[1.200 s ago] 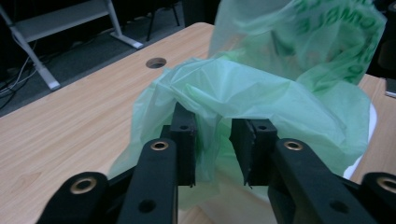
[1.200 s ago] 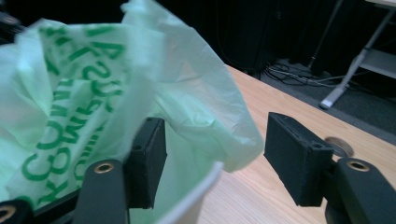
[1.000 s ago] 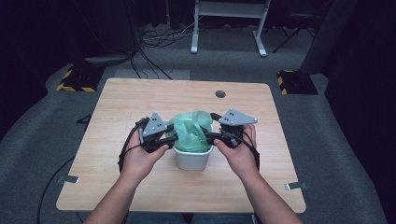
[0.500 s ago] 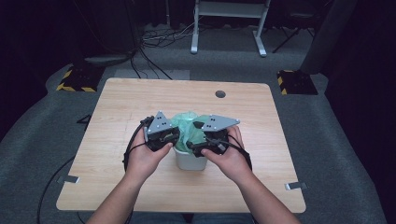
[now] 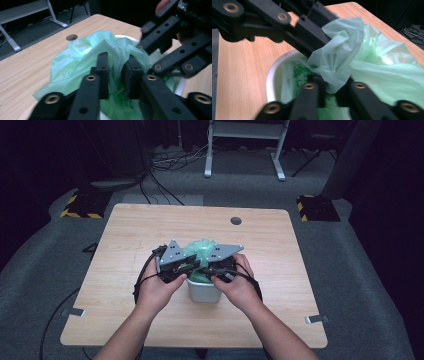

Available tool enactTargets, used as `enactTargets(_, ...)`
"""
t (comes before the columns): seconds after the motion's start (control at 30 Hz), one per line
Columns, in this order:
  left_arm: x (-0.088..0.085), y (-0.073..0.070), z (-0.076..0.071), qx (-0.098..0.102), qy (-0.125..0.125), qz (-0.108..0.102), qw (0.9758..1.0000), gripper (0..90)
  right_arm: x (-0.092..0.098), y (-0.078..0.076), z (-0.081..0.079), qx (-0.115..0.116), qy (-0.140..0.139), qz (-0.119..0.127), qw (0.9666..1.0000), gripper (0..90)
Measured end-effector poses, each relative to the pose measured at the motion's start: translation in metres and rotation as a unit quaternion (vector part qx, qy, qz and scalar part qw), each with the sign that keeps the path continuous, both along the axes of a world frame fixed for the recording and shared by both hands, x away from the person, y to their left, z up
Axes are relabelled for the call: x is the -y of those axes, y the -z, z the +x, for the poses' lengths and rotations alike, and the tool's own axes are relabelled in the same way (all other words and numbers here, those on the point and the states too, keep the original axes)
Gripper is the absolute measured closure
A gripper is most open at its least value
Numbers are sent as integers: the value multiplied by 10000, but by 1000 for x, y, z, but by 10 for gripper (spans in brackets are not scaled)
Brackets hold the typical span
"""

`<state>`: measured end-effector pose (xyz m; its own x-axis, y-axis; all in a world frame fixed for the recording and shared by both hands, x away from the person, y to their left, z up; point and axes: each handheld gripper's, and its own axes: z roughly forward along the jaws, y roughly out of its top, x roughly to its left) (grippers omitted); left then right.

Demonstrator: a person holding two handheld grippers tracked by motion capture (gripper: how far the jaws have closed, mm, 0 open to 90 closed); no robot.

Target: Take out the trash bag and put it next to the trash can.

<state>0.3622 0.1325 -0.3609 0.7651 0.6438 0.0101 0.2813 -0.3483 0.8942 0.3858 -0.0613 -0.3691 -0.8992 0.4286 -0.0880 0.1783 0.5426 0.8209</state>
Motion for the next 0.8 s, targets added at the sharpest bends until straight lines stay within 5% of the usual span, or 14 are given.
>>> enactTargets(0.03, -4, 1, 0, 0, -133, -57, 9999, 718, 0, 0, 0, -16, 6, 14, 10000, 879)
enactTargets(0.07, -7, 2, -1, 27, -228, -81, 9997, 572, 2, 1, 1, -29, 48, 56, 10000, 891)
enactTargets(0.13, -13, 4, -2, -49, -297, -173, 9994, 444, 4, 0, 1, -51, 59, 125, 9999, 894)
enactTargets(0.27, -27, 11, -4, -40, -540, -128, 9985, 353, 6, -2, 1, -41, 80, 224, 9997, 895)
enactTargets(0.43, -39, 22, -6, -106, -588, -197, 9980, 351, 8, -5, 1, 15, 117, 297, 9995, 895)
enactTargets(0.57, -42, 29, -4, -231, -512, -587, 9967, 345, 9, -7, 2, 38, 151, 367, 9992, 895)
enactTargets(0.8, -38, 30, -4, -231, -459, -536, 9972, 352, 11, -14, 1, 166, 212, 453, 9986, 895)
